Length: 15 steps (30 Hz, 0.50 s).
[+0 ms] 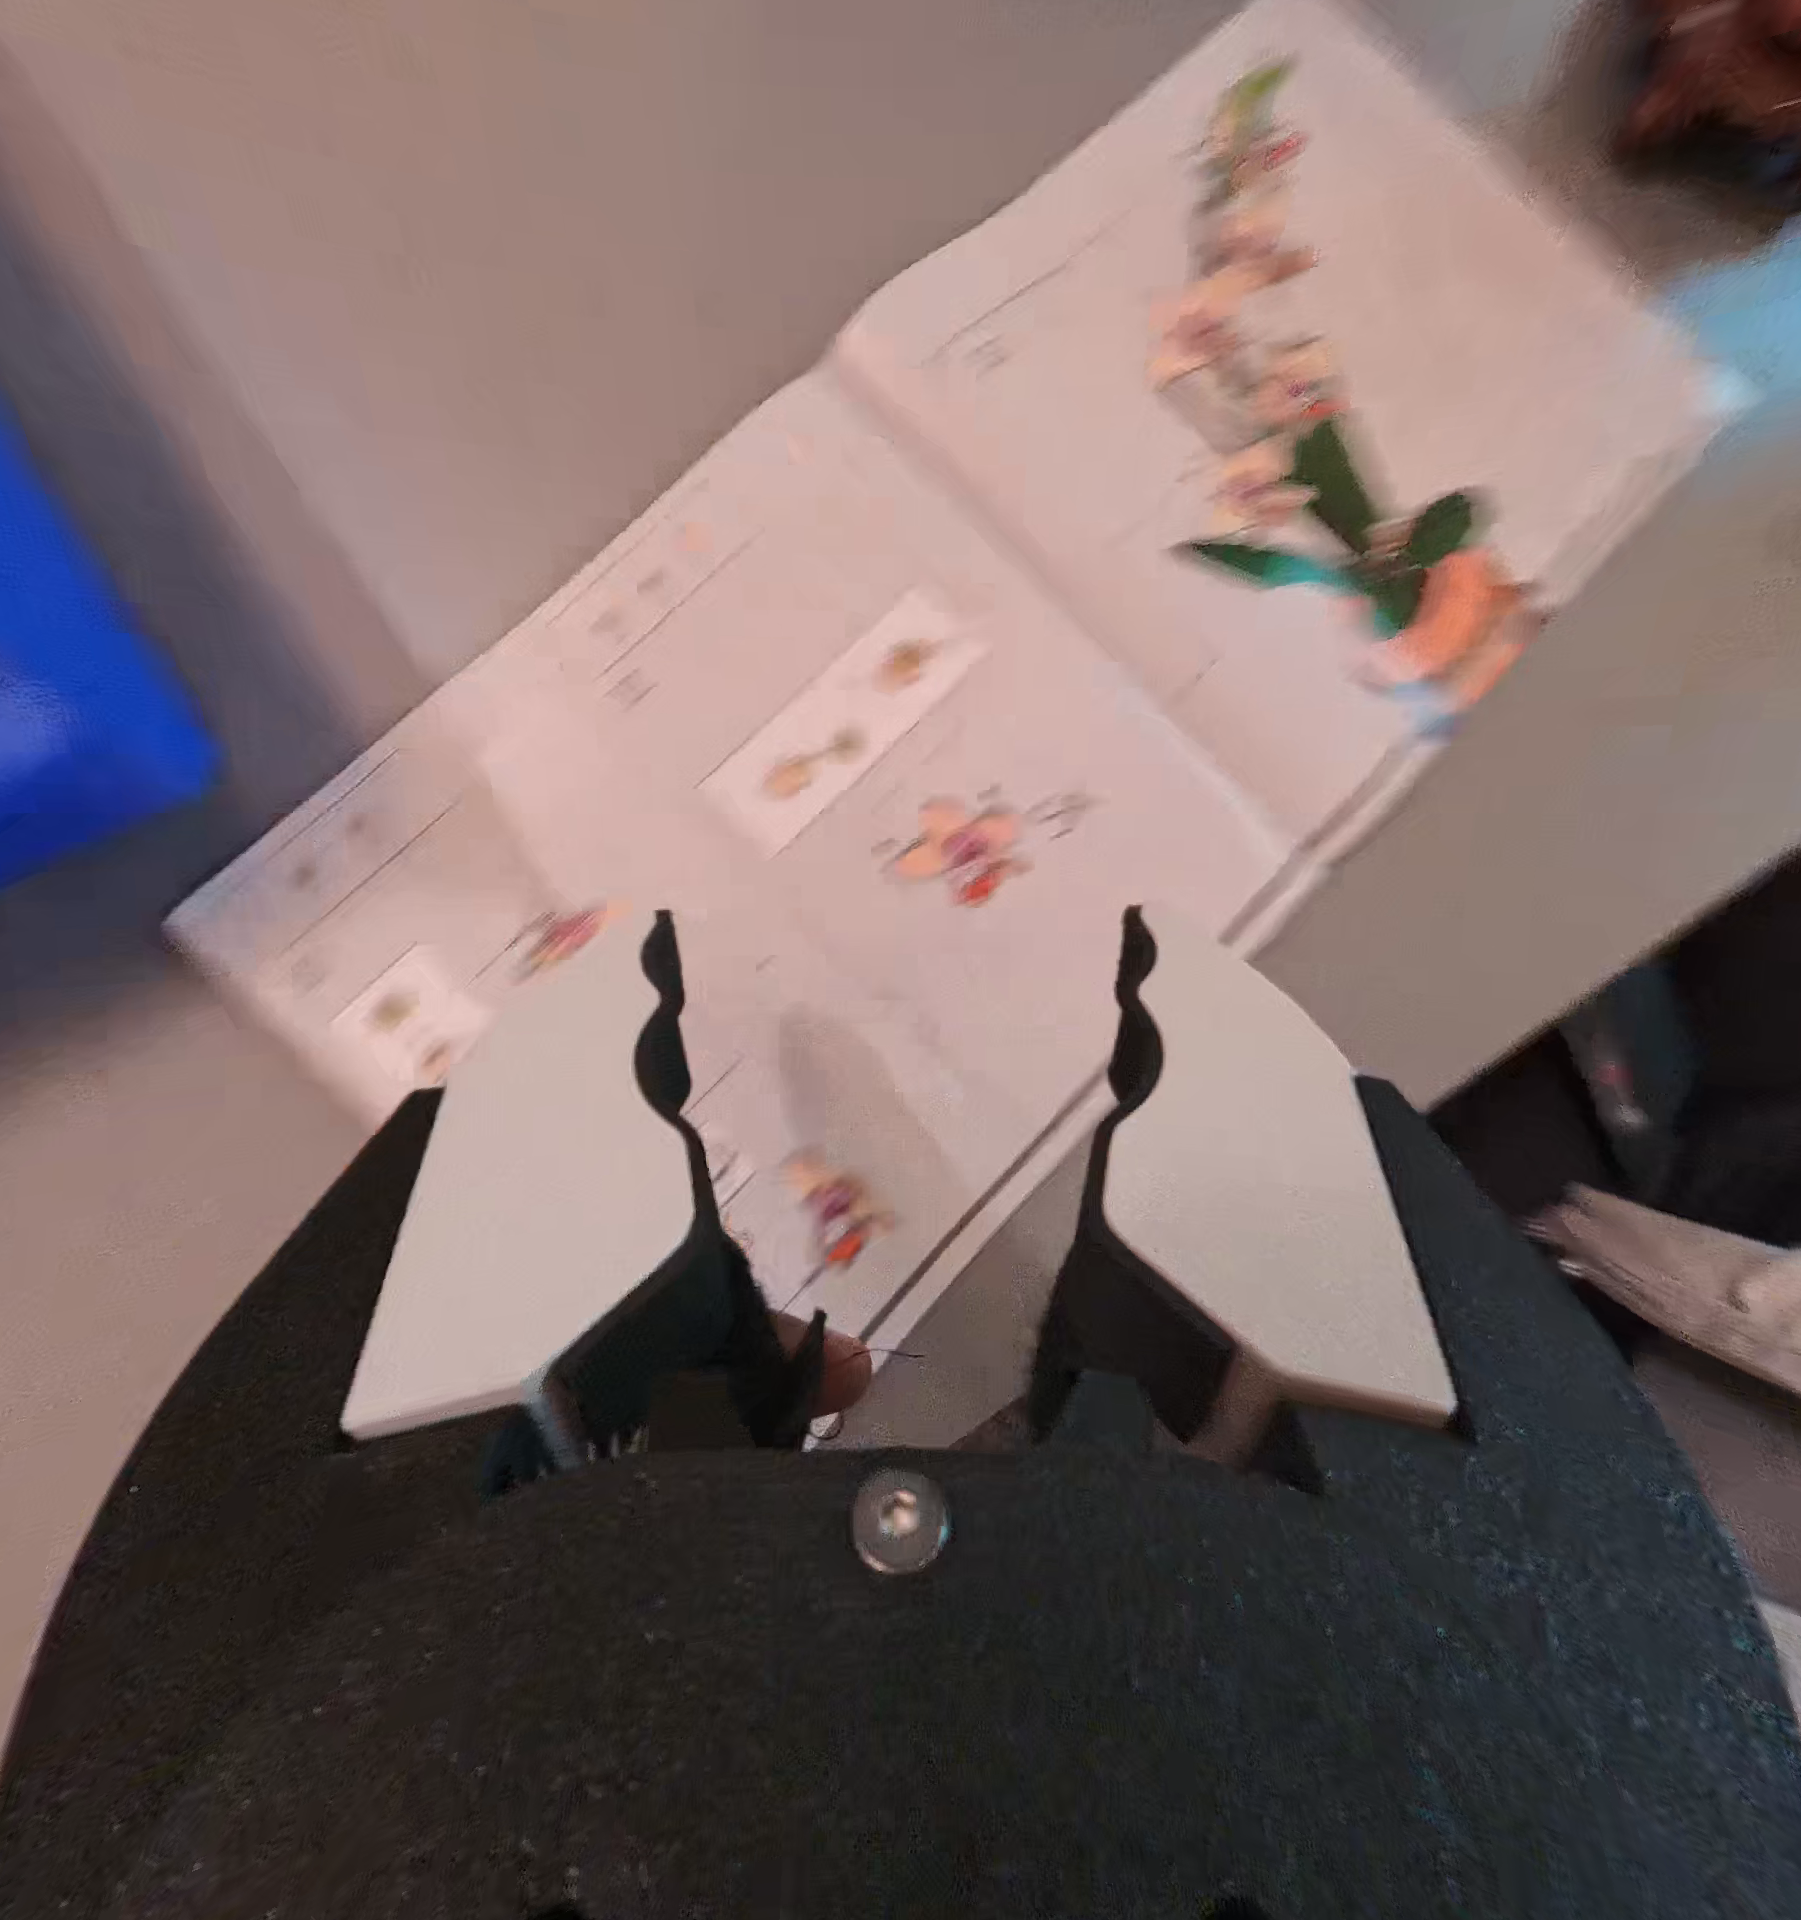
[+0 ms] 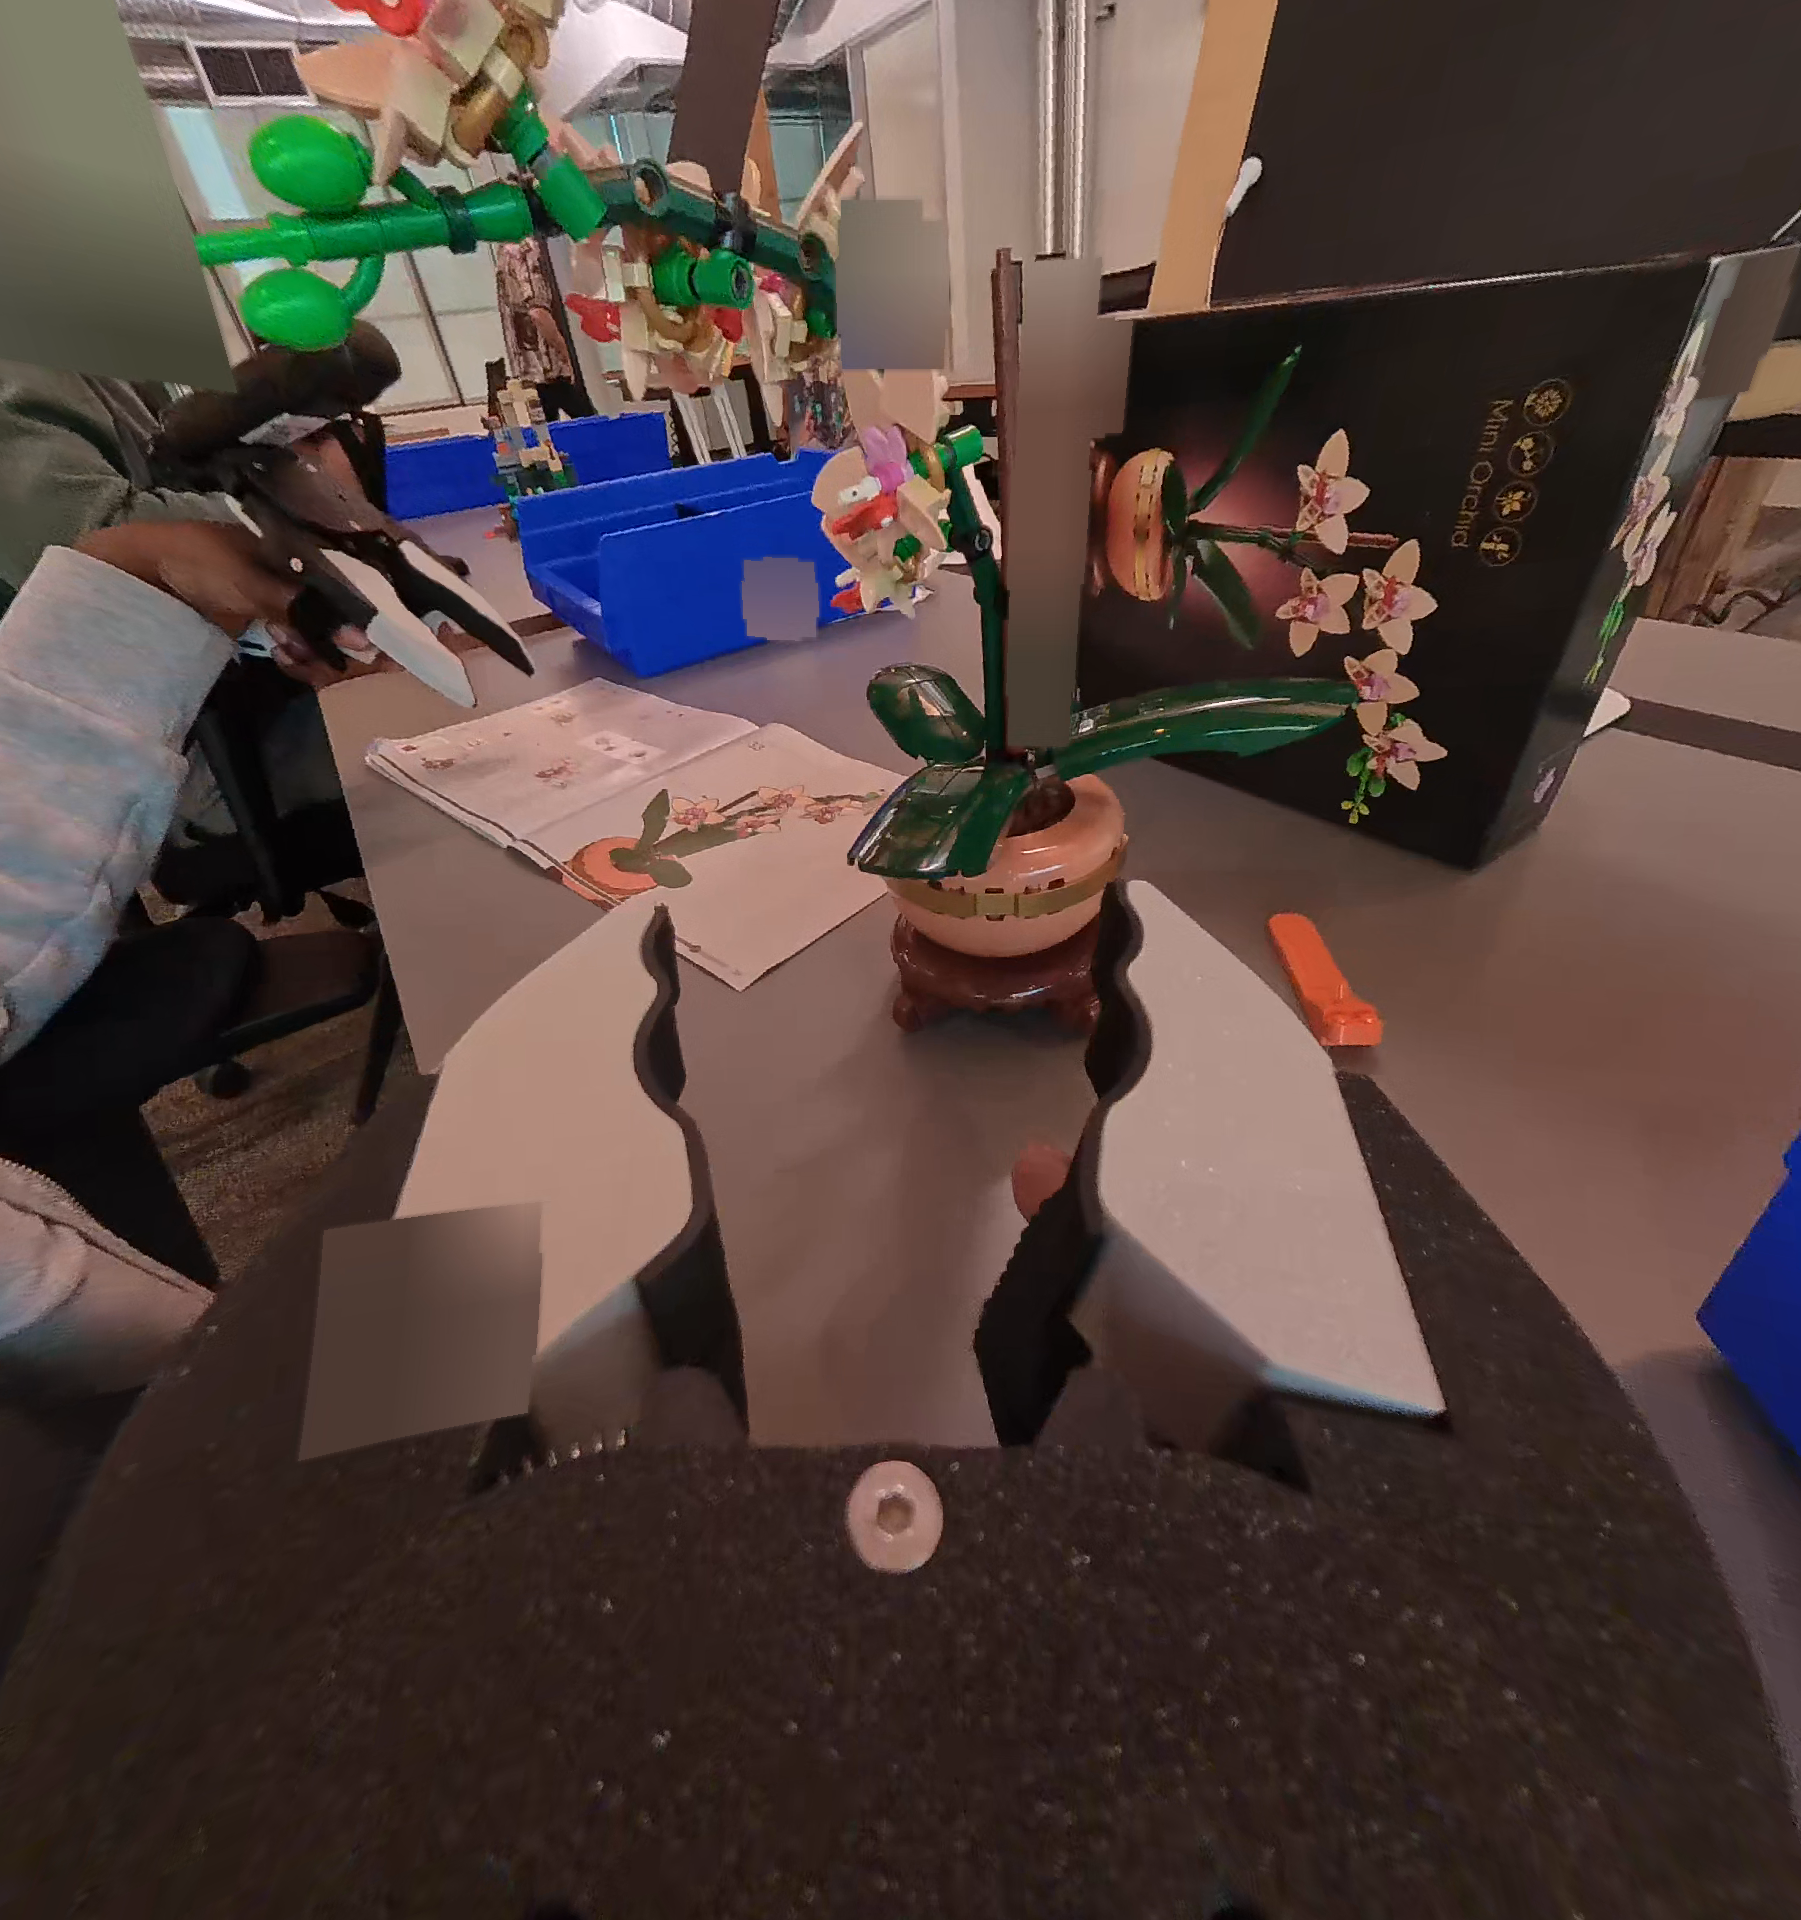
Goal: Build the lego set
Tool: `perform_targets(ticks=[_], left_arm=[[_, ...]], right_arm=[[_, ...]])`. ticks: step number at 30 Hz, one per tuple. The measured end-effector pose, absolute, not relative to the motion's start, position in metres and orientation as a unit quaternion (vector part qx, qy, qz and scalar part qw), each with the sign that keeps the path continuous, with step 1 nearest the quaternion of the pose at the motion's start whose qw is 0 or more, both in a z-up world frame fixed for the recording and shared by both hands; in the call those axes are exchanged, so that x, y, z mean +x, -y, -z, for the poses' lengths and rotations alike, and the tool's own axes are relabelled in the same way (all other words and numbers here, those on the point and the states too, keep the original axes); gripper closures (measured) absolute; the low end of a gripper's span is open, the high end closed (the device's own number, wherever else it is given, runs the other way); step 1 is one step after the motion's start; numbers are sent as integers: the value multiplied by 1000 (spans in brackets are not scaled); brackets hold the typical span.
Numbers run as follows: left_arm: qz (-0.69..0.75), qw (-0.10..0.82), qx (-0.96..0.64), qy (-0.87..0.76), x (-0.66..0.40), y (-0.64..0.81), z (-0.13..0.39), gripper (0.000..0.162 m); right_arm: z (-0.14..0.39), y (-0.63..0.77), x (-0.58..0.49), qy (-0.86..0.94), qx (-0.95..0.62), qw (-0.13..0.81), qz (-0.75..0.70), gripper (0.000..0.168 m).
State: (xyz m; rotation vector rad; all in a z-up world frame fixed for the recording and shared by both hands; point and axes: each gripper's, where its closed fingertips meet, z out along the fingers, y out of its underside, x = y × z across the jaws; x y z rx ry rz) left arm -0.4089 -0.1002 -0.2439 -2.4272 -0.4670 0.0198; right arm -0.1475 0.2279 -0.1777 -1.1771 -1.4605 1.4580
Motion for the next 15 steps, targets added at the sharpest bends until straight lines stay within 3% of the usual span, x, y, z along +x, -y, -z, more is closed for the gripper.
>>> perform_targets(ticks=[3, 6, 8, 9, 15], left_arm=[[-57, 269, -922, 272, -436, 145, 261, 71], [-42, 271, -896, 349, -448, 167, 271, 61], [-70, 207, -897, 385, -456, 195, 286, 59], [-85, 180, -896, 396, -459, 208, 292, 51], [-107, 173, -880, 429, -465, 245, 290, 68]], right_arm=[[179, -231, -147, 568, -463, 377, -566, 92], [179, -234, -147, 562, -467, 378, -569, 94], [180, -236, -147, 562, -469, 380, -565, 94], [182, -237, -147, 563, -471, 381, -563, 94], [186, -241, -147, 558, -478, 376, -564, 95]])
